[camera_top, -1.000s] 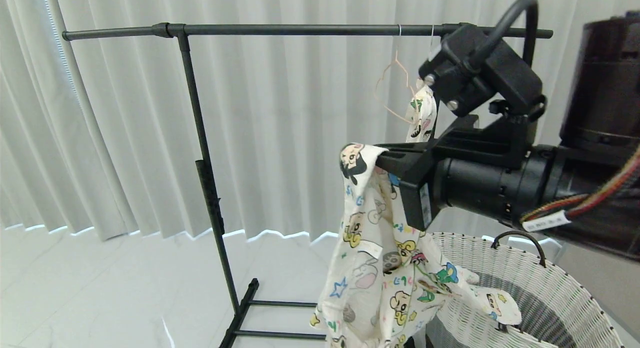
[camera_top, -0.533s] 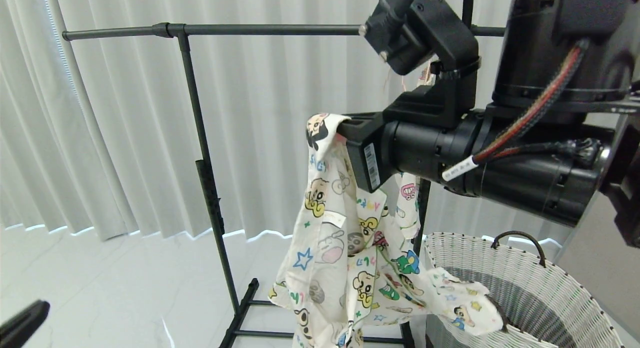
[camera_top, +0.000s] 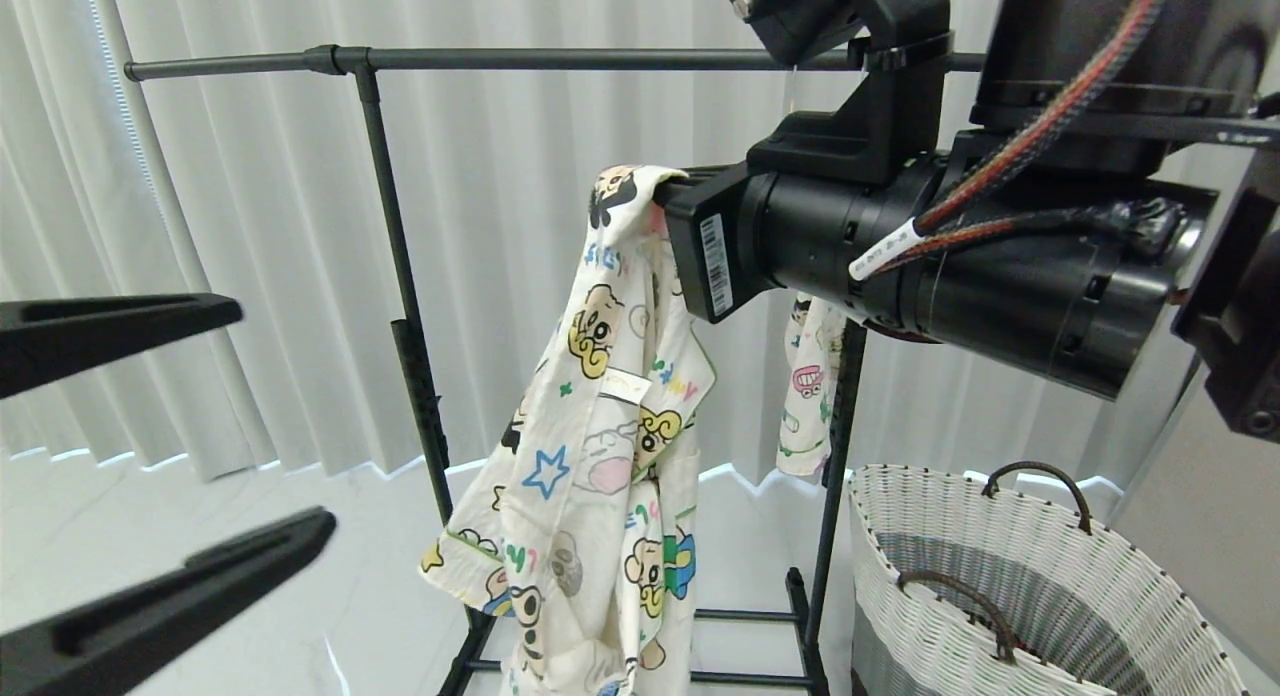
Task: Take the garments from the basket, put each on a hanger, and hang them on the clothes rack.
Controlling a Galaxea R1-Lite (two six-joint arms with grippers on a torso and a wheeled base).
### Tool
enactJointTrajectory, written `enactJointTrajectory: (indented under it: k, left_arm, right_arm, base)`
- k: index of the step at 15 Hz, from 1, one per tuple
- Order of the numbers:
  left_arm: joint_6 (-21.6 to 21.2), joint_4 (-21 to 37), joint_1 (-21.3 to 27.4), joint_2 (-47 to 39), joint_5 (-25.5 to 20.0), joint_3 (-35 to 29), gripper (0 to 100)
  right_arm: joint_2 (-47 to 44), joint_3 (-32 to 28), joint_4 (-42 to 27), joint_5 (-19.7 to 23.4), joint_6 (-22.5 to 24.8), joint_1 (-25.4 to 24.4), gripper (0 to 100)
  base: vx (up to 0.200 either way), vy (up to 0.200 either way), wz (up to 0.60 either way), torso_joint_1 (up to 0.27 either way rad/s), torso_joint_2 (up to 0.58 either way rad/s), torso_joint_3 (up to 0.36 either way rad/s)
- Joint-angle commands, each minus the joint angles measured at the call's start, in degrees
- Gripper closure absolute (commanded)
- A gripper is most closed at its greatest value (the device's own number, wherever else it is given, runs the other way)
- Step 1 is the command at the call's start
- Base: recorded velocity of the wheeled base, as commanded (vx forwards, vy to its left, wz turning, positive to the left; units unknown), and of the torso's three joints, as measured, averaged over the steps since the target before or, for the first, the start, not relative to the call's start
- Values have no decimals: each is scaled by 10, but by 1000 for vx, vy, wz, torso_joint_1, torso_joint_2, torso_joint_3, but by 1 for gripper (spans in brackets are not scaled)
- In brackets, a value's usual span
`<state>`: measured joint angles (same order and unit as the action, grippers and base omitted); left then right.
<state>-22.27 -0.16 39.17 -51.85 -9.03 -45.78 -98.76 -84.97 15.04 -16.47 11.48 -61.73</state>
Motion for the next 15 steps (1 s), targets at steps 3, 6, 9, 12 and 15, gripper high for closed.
enactJointTrajectory:
  k: [3,6,9,12,15]
  left_arm:
    - [7,-1,102,-99,105,39,0]
    - [84,0,101,-102,210,71,0]
    - [101,-2,101,-113,230,75,0]
    - [110,-8,136,-114,224,64,0]
    - [123,-8,138,-129,227,63,0]
  right_arm:
    - [-8,-6,2,-34,1,-36,100]
    - [-6,-11,2,-40,3,-46,100]
    - [-7,-11,3,-70,2,-71,100]
    - [-10,-11,5,-76,3,-74,100]
    - [-13,-12,6,-77,3,-75,100]
  base:
    - [0,0,0,0,0,0]
    - [0,0,0,0,0,0]
    - [0,0,0,0,0,0]
    - [0,0,0,0,0,0]
    - [0,0,0,0,0,0]
